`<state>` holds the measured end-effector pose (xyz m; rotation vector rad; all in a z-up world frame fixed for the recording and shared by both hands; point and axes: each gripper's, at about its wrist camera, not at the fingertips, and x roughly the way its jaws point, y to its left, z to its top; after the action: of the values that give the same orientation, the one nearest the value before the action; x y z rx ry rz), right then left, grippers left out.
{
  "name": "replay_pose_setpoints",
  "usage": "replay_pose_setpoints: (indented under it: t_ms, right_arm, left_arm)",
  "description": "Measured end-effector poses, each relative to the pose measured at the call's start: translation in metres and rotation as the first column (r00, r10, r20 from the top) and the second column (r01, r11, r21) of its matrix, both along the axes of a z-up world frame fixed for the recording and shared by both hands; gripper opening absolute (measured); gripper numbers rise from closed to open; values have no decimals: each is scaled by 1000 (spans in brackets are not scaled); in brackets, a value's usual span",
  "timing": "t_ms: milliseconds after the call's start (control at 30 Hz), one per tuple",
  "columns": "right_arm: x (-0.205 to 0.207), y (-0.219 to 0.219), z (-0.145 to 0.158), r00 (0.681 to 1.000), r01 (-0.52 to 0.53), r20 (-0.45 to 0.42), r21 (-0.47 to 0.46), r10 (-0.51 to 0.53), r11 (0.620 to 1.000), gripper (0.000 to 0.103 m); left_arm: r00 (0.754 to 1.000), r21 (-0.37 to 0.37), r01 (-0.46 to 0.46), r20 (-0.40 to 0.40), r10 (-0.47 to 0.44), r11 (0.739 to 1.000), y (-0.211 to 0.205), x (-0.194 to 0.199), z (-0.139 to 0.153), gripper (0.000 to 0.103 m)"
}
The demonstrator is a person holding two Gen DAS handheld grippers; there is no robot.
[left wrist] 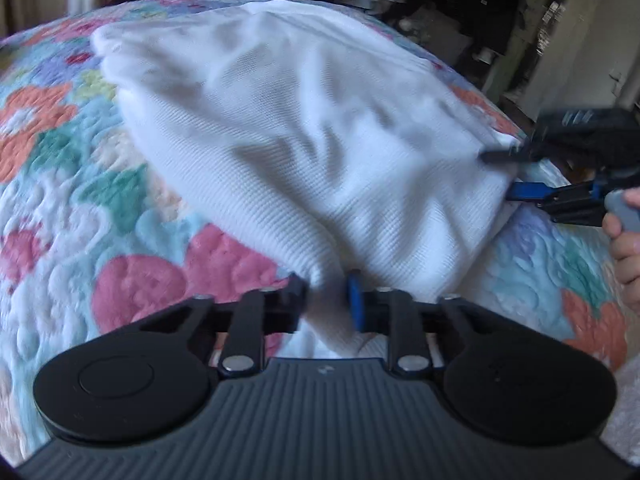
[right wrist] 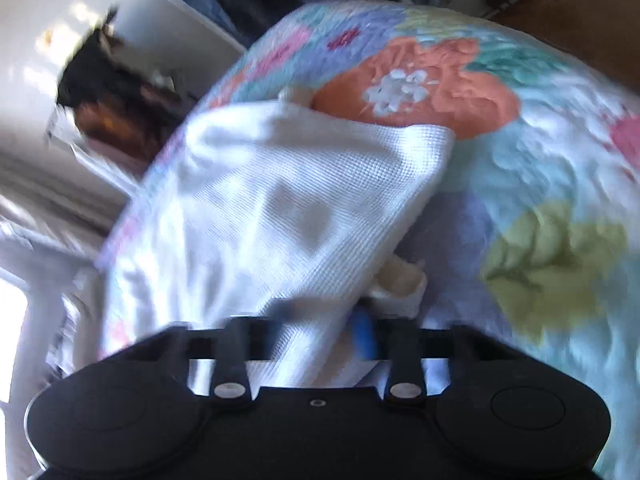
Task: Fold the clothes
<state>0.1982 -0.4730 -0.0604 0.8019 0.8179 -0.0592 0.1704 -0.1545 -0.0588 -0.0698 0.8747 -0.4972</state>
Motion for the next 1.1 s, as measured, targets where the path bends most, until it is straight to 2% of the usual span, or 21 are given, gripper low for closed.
replay_pose_setpoints:
  t_ms: [33, 67, 133, 200, 267, 333, 400, 533, 567, 600, 633, 667, 733, 833, 900, 967, 1033, 1100]
  right_arm:
    - [3, 1, -1, 1000, -9, -5, -5, 9, 1000, 8]
    - [3, 3, 2, 1000, -16, 8, -12, 16, 1000, 5]
    - [-4, 11, 18, 996, -44, 80, -53, 48, 998, 5]
    - [-16, 17, 34, 985, -79, 148, -99, 93, 992, 4]
    - [-20, 13, 30, 994, -58, 91, -107, 67, 993, 4]
    - [-17, 4, 13, 1000, -23, -13, -66, 22, 998, 4]
    - [-18, 2, 10, 999, -9, -38, -43, 7, 999, 3]
    - [-28, 3, 17, 996, 53, -73, -77, -58, 996, 8]
    - [-34, 0, 19, 991, 95, -88, -84, -102, 992, 28]
    - [-41, -2, 21, 984, 136, -103, -91, -146, 986, 43]
    - [-47, -5, 22, 975, 178, -117, -100, -189, 979, 65]
    - [-53, -8, 23, 967, 213, -123, -94, -224, 972, 67]
    - [-57, -16, 16, 966, 233, -110, -9, -232, 973, 67]
    - [-59, -26, 2, 968, 239, -109, 103, -228, 965, 68]
    - [-57, -24, -1, 970, 225, -112, 101, -213, 969, 69]
    - [-55, -18, 4, 977, 196, -104, 82, -188, 977, 72]
    - [-50, -12, 7, 984, 158, -95, 60, -152, 986, 72]
    - [-45, -8, 8, 988, 128, -89, 50, -123, 991, 72]
  left_arm:
    - [1000, -23, -15, -18, 14, 1000, 5, 1, -1, 11]
    - [999, -48, -30, -39, 28, 998, 11, 2, -1, 8]
    - [996, -80, -60, -73, 55, 995, 21, 3, -1, 6]
    - [995, -81, -64, -82, 57, 995, 25, 3, 1, 5]
    - [995, -62, -54, -92, 48, 997, 25, 2, -1, 5]
    - [994, -17, -30, -105, 28, 999, 20, 2, -9, 5]
    - [996, 1, -17, -82, 17, 1000, 17, -1, -10, 5]
    - [987, -69, -53, -155, 42, 996, 30, 6, -2, 10]
    - [984, -96, -60, -172, 43, 994, 34, 9, -1, 17]
    - [982, -129, -62, -188, 37, 990, 38, 10, -1, 30]
    - [979, -168, -49, -202, 15, 985, 41, 10, -1, 36]
    - [979, -185, -24, -204, -14, 982, 40, 10, -2, 37]
    - [980, -187, 21, -192, -58, 982, 35, 10, -2, 38]
    - [981, -176, 54, -174, -85, 983, 25, 10, -1, 54]
    - [979, -196, 56, -184, -93, 979, 19, 10, 0, 75]
    - [977, -198, 46, -197, -86, 979, 15, 10, 1, 87]
    - [976, -205, 23, -209, -66, 978, 13, 10, 1, 90]
    - [975, -219, -19, -220, -30, 976, 15, 11, -2, 98]
